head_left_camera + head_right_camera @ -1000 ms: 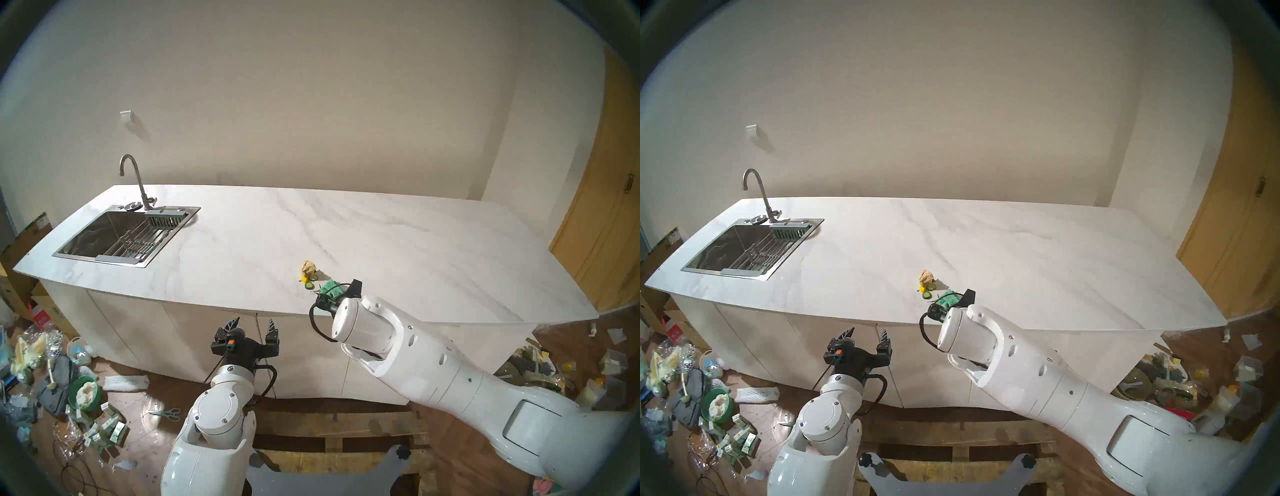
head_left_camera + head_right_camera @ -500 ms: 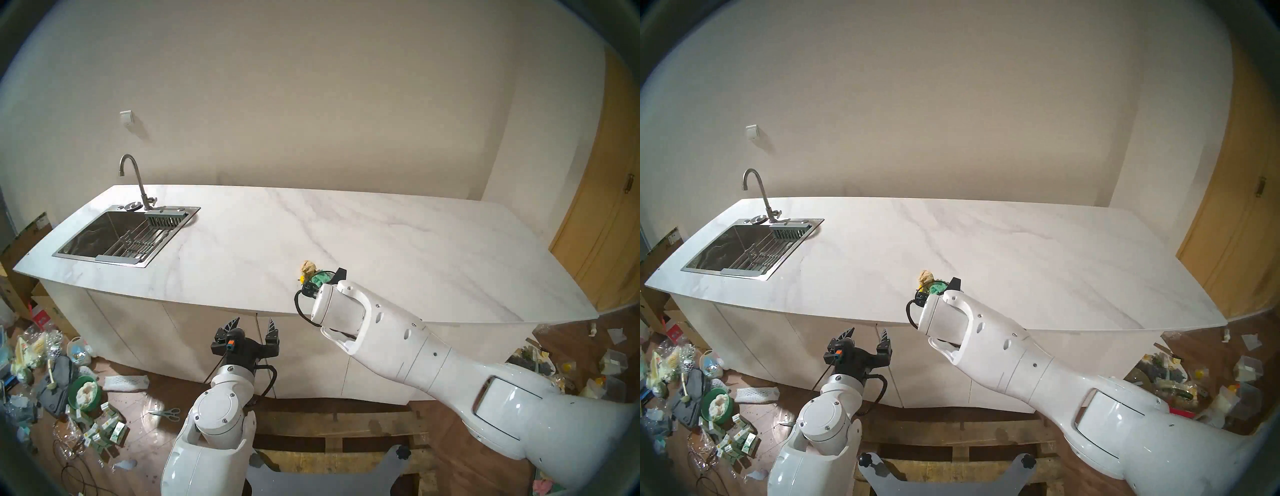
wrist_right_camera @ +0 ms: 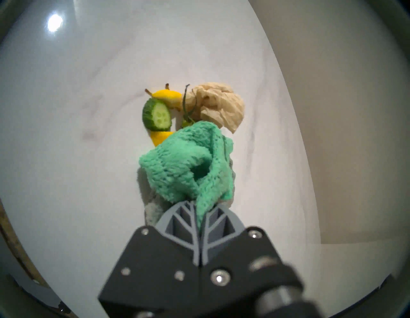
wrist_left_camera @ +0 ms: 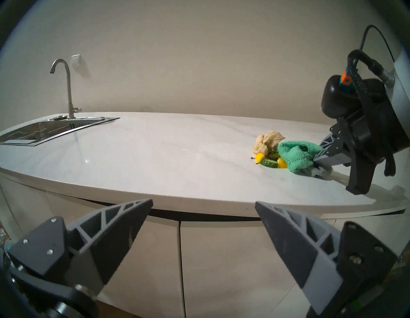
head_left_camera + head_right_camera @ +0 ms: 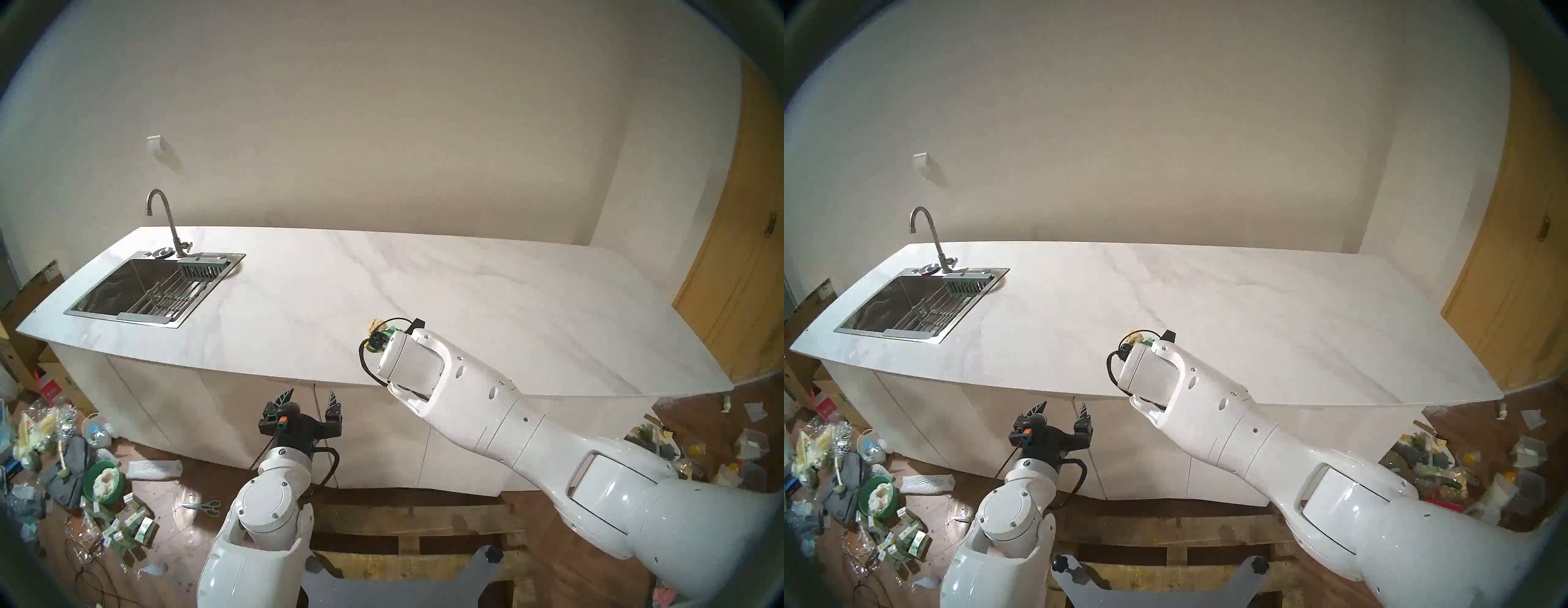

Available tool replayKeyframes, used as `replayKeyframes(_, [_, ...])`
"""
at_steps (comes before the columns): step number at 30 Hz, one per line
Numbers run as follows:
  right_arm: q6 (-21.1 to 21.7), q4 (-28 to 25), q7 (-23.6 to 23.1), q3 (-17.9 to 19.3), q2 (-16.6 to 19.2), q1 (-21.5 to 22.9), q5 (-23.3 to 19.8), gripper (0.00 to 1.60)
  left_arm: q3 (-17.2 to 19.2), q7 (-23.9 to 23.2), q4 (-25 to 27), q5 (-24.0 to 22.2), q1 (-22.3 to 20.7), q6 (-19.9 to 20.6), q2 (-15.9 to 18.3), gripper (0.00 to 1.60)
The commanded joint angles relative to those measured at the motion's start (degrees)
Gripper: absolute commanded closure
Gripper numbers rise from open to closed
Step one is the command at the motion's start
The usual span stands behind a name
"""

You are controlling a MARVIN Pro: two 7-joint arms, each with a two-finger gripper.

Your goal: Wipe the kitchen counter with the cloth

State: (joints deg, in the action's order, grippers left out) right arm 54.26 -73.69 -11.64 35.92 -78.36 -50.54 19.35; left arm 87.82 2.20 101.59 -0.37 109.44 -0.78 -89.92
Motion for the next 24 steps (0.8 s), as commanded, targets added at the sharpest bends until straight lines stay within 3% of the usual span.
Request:
replayKeyframes(1, [0.7, -4.9, -0.7, 2.7, 6.1, -3.6, 1.1, 1.60, -0.1, -0.2, 1.5, -0.1, -0.4, -0.4, 0.0, 0.00])
replayKeyframes(2, [0.7, -7.5, -0.9, 2.3, 8.3, -4.4, -0.1, 1.60, -0.1, -0.3, 1.5, -0.1, -0.3, -0.4, 0.0, 0.00])
replayKeyframes(4, [0.7, -6.9, -0.8, 3.2, 7.4, -5.2, 1.1, 1.60, -0.1, -0.3, 1.5, -0.1, -0.3, -0.4, 0.0, 0.00])
replayKeyframes(5, [0.7, -8.9, -0.6, 1.9, 9.2, -5.5, 0.7, 1.60, -0.1, -0.3, 1.5, -0.1, -0.3, -0.3, 0.1, 0.00])
replayKeyframes(14, [-0.2, -14.7, 7.2, 6.5, 11.0, -8.8, 2.6, 1.60, -0.1, -0.3, 1.6, -0.1, -0.3, -0.3, 0.1, 0.00])
replayKeyframes(19, [-1.6, -16.1, 11.9, 12.5, 9.6, -12.1, 1.7, 1.60, -0.1, -0.3, 1.6, -0.1, -0.3, -0.3, 0.1, 0.00])
replayKeyframes(23, [-2.3, -17.8, 15.0, 18.5, 8.1, -14.0, -2.1, 1.60, -0.2, -0.3, 1.5, -0.1, -0.3, -0.4, 0.1, 0.00])
replayKeyframes(24, [-2.1, -18.0, 15.5, 18.2, 8.5, -13.5, -2.8, 1.60, -0.2, -0.3, 1.5, -0.1, -0.4, -0.4, 0.0, 0.00])
